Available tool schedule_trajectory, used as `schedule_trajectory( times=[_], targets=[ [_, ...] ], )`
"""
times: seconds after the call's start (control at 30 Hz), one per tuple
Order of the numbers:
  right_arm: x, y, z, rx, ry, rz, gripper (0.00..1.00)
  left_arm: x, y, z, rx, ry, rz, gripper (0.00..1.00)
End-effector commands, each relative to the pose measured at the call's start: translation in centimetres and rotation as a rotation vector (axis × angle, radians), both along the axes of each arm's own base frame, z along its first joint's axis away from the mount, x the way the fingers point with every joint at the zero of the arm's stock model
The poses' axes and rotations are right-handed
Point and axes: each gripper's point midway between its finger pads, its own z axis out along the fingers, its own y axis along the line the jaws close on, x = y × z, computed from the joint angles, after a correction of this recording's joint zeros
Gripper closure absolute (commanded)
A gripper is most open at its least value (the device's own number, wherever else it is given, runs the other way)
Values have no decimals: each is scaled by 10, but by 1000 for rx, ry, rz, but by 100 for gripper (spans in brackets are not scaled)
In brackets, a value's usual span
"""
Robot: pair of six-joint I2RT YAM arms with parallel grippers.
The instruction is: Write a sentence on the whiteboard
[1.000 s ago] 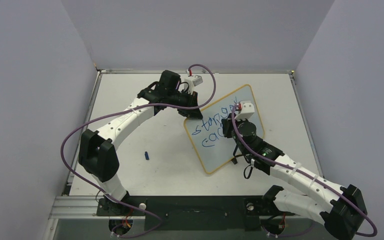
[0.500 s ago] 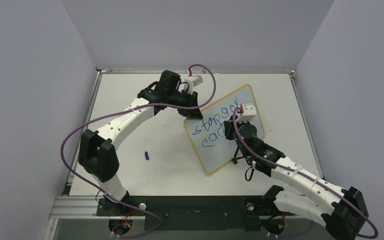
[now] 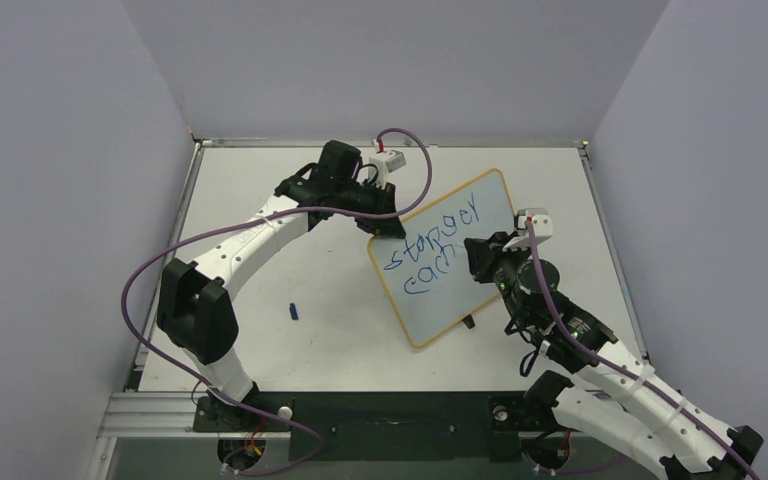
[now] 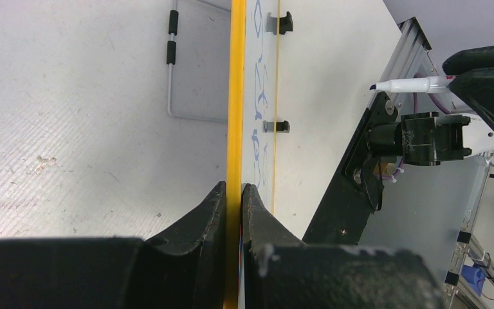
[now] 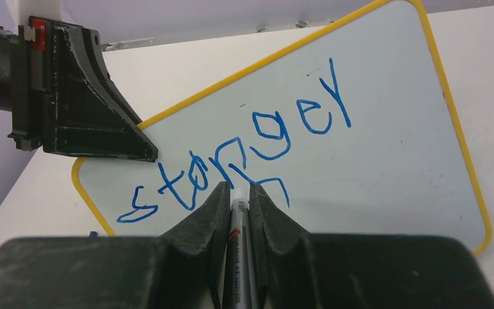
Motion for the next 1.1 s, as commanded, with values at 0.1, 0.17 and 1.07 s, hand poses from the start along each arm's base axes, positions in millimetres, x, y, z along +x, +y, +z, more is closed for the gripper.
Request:
schedule_trajectory(
  times=[0.1,0.17,1.07],
  targets=[
    [-15,-3,-42,-11,68,28,100,21,9,24,19,-153,53,100],
    [-19,-3,-49,-3,69,43,100,21,9,25,20,-153,54,100],
    [-60,29,-99,-4,28,226,100,20,12,13,50,-133,58,100]
  ],
)
